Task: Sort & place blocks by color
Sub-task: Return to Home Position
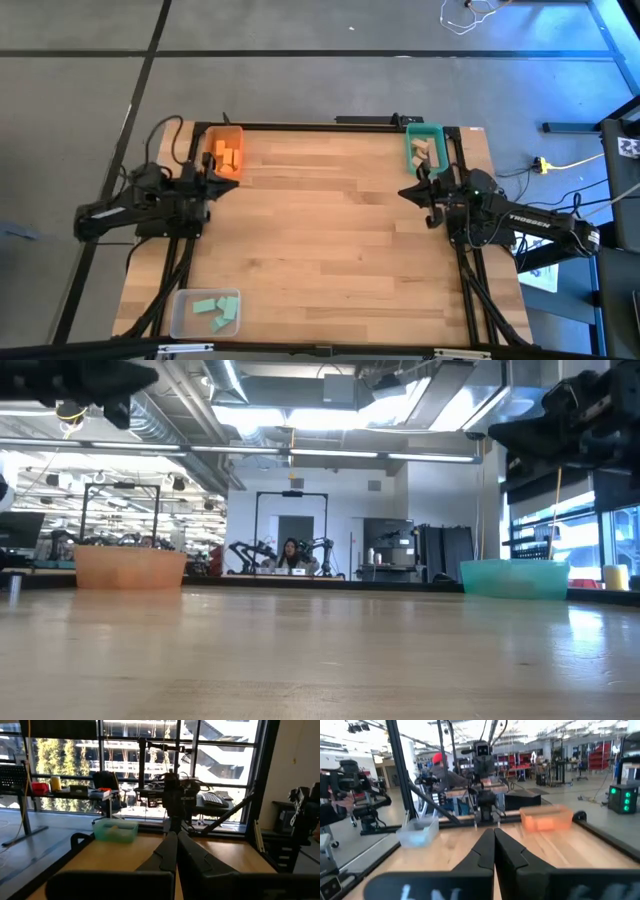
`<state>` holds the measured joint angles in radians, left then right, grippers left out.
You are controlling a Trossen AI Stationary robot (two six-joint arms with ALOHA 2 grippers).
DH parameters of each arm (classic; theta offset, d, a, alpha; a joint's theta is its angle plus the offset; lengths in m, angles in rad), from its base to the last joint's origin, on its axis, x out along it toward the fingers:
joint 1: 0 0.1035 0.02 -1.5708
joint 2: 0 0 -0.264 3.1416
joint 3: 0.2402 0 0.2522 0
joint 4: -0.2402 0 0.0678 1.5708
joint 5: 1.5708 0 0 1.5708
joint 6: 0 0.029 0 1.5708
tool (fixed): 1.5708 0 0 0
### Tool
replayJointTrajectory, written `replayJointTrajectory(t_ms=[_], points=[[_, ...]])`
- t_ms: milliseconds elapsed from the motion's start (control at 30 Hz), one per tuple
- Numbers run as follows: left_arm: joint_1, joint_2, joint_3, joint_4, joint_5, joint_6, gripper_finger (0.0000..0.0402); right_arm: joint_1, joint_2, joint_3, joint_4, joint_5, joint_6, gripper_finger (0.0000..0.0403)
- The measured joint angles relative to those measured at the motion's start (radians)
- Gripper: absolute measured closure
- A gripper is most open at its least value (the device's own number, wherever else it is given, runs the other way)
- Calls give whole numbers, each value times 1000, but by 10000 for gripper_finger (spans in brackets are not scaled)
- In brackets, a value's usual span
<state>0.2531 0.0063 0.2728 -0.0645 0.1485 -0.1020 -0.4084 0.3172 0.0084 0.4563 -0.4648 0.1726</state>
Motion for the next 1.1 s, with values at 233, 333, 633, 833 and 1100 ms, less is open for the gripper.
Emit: replayJointTrajectory(t_ms=[233, 333, 633, 833, 1100], points=[[0, 0, -97, 69, -8, 0, 401, 0, 1, -2, -17, -8, -1, 403], [0, 0, -153, 137, -8, 0, 401, 0, 1, -2, -16, -10, 6, 403], [0, 1, -265, 215, -3, 0, 401, 0, 1, -1, -18, -28, 2, 403], [0, 1, -265, 206, -4, 14, 401, 0, 2, -1, -81, -27, 6, 403], [0, 1, -265, 168, -8, 60, 401, 0, 2, -1, -105, -26, 5, 402]])
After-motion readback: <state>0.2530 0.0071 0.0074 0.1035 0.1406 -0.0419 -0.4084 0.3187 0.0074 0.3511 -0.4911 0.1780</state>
